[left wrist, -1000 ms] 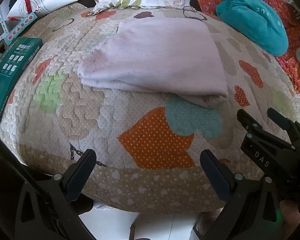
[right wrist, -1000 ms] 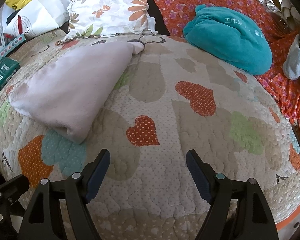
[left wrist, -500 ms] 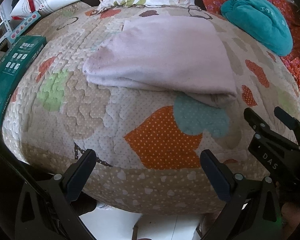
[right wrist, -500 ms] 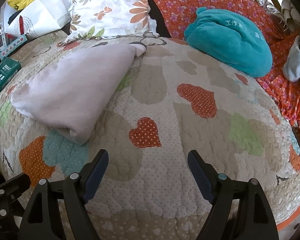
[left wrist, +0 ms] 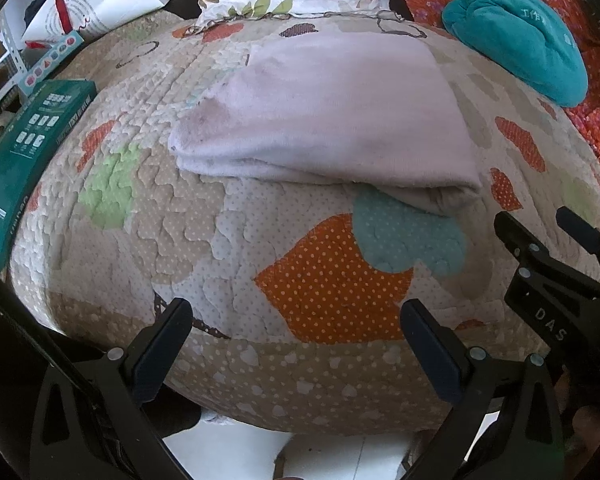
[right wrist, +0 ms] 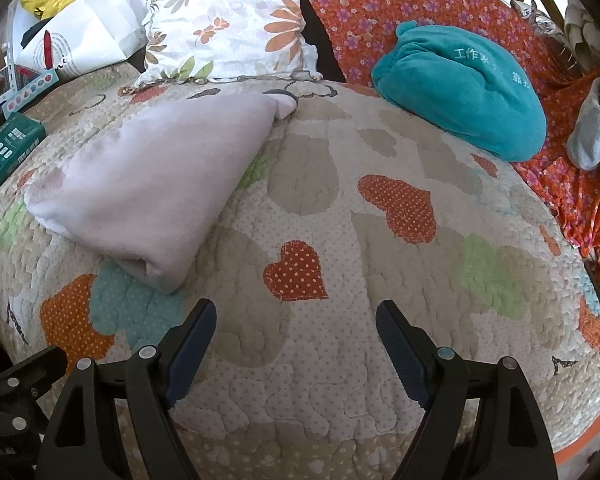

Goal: Fold small clothes

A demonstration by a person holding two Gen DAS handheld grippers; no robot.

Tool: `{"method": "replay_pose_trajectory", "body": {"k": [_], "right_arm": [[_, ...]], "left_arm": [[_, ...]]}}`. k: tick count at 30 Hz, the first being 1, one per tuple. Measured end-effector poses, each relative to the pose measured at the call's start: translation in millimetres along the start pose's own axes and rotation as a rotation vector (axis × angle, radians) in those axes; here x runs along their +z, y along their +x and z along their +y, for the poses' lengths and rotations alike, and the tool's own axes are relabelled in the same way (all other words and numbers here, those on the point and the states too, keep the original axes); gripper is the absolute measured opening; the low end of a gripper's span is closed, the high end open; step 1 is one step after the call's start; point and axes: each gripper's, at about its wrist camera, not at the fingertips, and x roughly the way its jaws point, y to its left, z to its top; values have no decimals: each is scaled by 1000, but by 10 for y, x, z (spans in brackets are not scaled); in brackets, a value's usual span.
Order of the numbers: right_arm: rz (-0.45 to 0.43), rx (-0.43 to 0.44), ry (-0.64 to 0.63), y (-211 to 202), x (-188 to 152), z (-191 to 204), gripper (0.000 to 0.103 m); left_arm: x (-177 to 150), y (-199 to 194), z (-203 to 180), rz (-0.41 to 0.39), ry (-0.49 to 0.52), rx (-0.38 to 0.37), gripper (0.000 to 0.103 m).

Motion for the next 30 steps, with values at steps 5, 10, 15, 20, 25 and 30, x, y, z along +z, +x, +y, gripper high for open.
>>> {"method": "replay_pose_trajectory", "body": {"k": [5, 10, 15, 20, 25, 30], "right_arm": [[-15, 2, 1, -34, -3, 20, 86], [-47, 3, 11, -89, 3, 21, 86], [-66, 4, 9, -111, 13, 35, 87], [-66, -1, -4, -95, 11, 62, 88], [-61, -2, -12, -73, 9, 71, 88], [-60, -1, -19, -65, 3, 82, 88]], "left_arm": [[10, -11, 15, -11, -1, 2, 103], [28, -13, 38, -22, -4, 7, 103], [44, 6, 81, -26, -15, 14, 103], [49, 12, 97, -28, -20, 11, 103], [48, 19, 104, -29, -19, 8, 103], [50, 36, 110, -26, -23, 0, 103]]}}
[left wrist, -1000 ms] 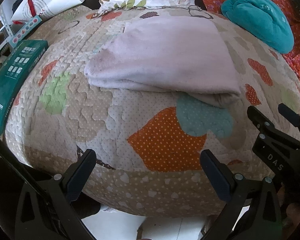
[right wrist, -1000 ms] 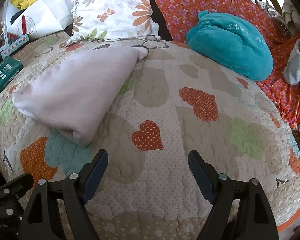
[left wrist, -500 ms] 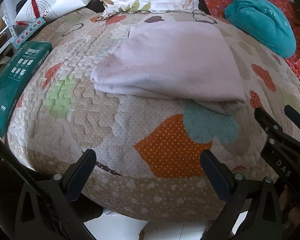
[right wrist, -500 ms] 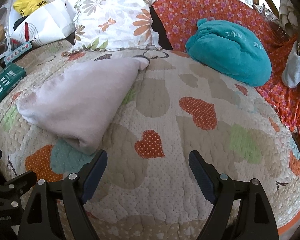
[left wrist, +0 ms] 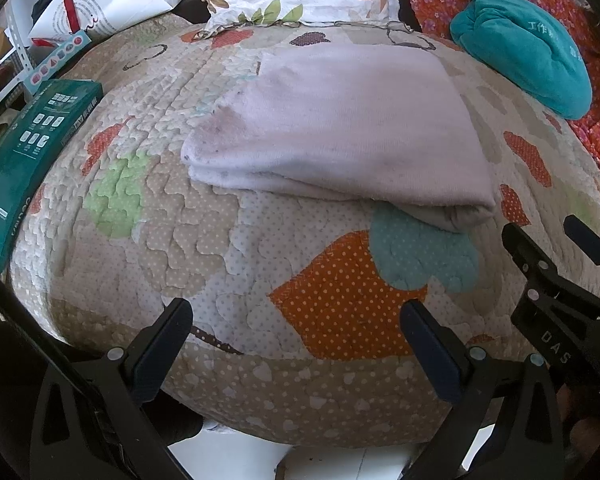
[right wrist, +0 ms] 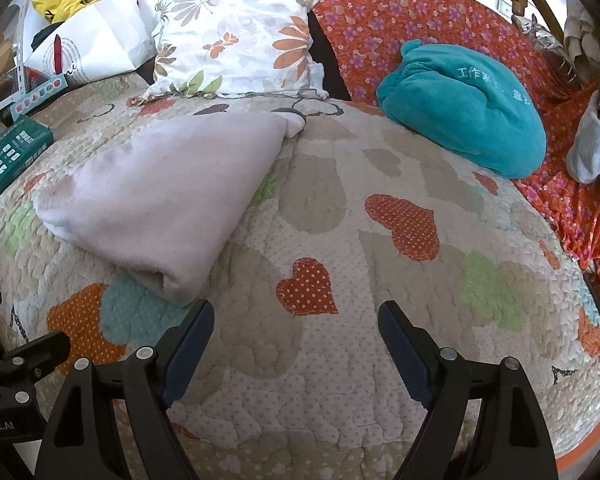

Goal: Fold small clothes

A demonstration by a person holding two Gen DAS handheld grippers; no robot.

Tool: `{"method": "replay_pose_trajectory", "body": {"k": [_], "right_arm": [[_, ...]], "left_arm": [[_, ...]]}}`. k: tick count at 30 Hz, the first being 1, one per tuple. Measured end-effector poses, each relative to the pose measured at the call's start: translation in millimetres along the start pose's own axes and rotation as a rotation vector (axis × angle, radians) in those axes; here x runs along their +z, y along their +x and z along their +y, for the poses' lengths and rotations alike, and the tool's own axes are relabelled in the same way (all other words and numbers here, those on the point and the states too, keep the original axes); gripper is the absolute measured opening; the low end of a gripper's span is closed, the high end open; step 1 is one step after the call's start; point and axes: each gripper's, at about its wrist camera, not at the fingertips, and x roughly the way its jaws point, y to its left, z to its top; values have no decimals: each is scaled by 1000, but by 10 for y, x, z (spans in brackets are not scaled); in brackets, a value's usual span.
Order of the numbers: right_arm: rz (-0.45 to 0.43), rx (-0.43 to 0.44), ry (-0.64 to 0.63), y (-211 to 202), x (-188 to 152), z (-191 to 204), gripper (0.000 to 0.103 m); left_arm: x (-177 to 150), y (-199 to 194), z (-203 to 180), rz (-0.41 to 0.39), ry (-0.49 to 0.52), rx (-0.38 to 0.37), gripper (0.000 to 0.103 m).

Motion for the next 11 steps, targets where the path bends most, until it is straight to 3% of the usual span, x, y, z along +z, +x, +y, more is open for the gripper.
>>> {"method": "replay_pose_trajectory", "body": {"k": [11], "right_arm": [[5, -1, 6, 22, -7, 13, 88]], "left_arm": [[64, 42, -14, -3, 6, -58, 103]]}}
